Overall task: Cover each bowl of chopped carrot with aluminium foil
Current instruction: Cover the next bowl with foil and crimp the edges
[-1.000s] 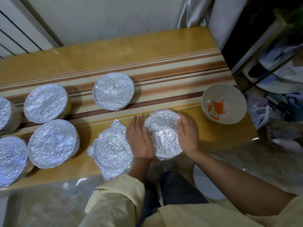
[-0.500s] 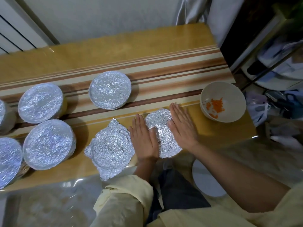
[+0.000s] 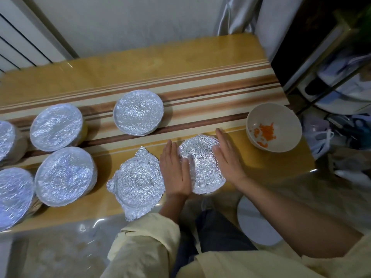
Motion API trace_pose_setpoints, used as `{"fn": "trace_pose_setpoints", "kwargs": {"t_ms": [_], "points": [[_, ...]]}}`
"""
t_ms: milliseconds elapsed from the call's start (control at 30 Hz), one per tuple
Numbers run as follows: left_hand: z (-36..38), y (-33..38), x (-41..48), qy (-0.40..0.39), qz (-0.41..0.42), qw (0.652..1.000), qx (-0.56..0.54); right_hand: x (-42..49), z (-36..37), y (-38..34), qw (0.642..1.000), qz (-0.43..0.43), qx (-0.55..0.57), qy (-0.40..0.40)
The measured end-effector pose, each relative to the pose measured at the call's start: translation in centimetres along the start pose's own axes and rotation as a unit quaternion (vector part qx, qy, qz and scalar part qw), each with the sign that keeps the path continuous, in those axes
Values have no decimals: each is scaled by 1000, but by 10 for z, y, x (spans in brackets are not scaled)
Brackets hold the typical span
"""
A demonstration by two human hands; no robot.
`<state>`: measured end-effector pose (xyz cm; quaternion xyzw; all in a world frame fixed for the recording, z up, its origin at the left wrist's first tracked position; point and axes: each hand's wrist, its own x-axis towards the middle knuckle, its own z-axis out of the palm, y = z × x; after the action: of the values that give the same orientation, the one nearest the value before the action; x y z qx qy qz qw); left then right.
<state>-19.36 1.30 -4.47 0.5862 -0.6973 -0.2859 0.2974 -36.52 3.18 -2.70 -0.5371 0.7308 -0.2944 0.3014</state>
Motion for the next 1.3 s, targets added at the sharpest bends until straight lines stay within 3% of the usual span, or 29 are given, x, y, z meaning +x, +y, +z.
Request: {"fn": "trace_pose_setpoints", "kwargs": {"t_ms": [200,333,433,600,867,1067,1167,1267,1300], "points": [[-25,-5,0,45,-107,993,-14,-17,-4,3,986,96,127,48],[-23,-3,-12,-76,-214,965,-129,-28,5,-6,973,116,173,96],[-29,1,-10,-109,-227,950,-187,-31,7,-8,976,130,150,87],[-51,-2,-14,-9,-208,974,-85,-29,-10,-6,984,140,77,76],[-51,-5,-19,-16,-219,974,-58,-28,2,-3,987,118,73,81],[-56,-12,0,-18,-218,974,-56,-11,-12,-1,989,125,68,-34],[-56,-13,2,-17,-225,973,-54,-17,-14,-2,996,86,-5,-37],[-56,-14,2,-20,-221,974,-47,-29,-10,-19,989,-59,-106,89],[-57,-14,1,-22,-221,974,-47,-35,-8,-31,983,-113,-112,96]]}}
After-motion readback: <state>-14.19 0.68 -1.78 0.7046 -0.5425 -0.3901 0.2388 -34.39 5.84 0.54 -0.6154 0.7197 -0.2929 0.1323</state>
